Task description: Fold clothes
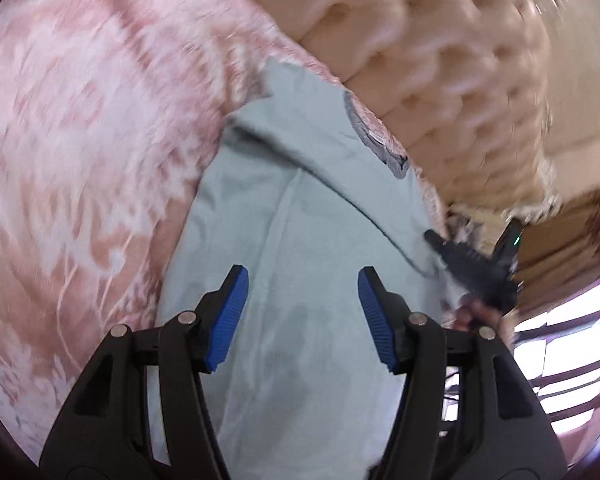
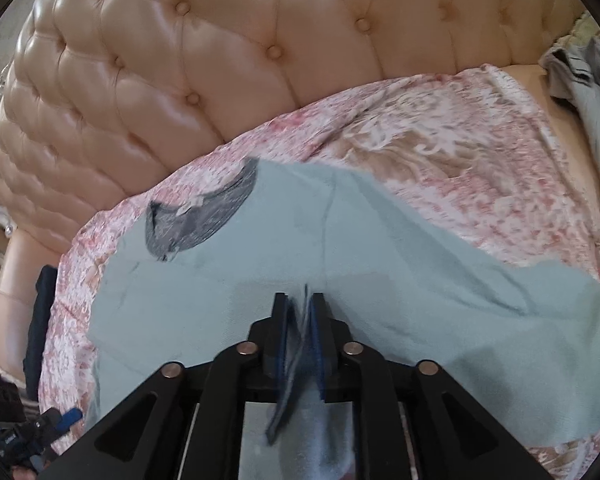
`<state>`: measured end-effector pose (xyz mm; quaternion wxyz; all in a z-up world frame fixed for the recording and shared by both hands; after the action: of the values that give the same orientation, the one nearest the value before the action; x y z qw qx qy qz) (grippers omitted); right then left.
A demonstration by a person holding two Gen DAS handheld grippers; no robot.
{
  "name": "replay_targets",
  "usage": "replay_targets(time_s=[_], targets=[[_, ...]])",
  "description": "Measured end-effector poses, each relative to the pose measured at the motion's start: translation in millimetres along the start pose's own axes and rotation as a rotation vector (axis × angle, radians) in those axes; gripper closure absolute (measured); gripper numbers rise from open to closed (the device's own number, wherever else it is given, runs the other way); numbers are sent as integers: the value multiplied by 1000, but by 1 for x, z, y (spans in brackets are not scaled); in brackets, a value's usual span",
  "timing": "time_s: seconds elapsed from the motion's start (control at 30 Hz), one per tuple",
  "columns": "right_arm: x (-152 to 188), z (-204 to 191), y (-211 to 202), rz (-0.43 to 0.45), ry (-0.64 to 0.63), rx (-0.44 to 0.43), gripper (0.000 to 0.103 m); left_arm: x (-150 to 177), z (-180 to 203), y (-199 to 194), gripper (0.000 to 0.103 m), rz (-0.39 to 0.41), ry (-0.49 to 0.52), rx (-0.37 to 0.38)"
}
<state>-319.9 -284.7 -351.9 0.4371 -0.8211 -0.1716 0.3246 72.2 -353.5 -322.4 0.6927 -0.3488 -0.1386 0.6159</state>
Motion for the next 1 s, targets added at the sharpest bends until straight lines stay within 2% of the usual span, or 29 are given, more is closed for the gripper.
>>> replay_targets(time_s=[0.1,0.2,0.3,0.4,0.5,0.57,0.7,0.73,0.77,0.8,0.83,0.9,1.0], targets=[[-7,10,-11,32,31,0,78,9,-13,-25,43,-19,-84,90],[-13,16,-23,73,75,-49,74,28,-27,-56,43,-27,-94,63],[-7,3,-23,39,71,-137,73,51,-40,-75,43,-41,-97,40],[6,-29,-24,-10,29,-294,73,67,-53,-82,43,-55,-78,3],[24,-64,-25,-65,-27,-446,72,82,-55,-75,43,-107,-16,-39],[29,-69,-16,-88,-21,-447,72,93,-56,-69,46,-146,30,-109],[28,-55,6,-128,65,-402,71,102,-44,-60,46,-185,157,-193],[26,-49,11,-136,93,-386,71,104,-44,-57,65,-202,183,-215],[27,-45,16,-146,109,-374,71,106,-45,-54,91,-224,199,-241],[27,-41,21,-156,124,-362,74,109,-47,-51,96,-246,215,-267],[29,-37,25,-162,144,-362,78,111,-46,-49,96,-257,229,-276],[29,-29,29,-164,158,-323,103,113,-40,-54,96,-249,260,-284],[31,-24,35,-162,163,-311,103,111,-37,-63,96,-248,258,-289]])
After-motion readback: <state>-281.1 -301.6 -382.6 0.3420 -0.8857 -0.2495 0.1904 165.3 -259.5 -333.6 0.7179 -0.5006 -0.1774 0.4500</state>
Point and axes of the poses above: each gripper's, at about its wrist camera, not at the fingertips, and y roughly the way its jaws point, z to its right, x to its underside, the point moved 8 cm from there along y, roughly the way its jaws point, and after that the axes turned 5 degrees about y, right-handed, at the moved point
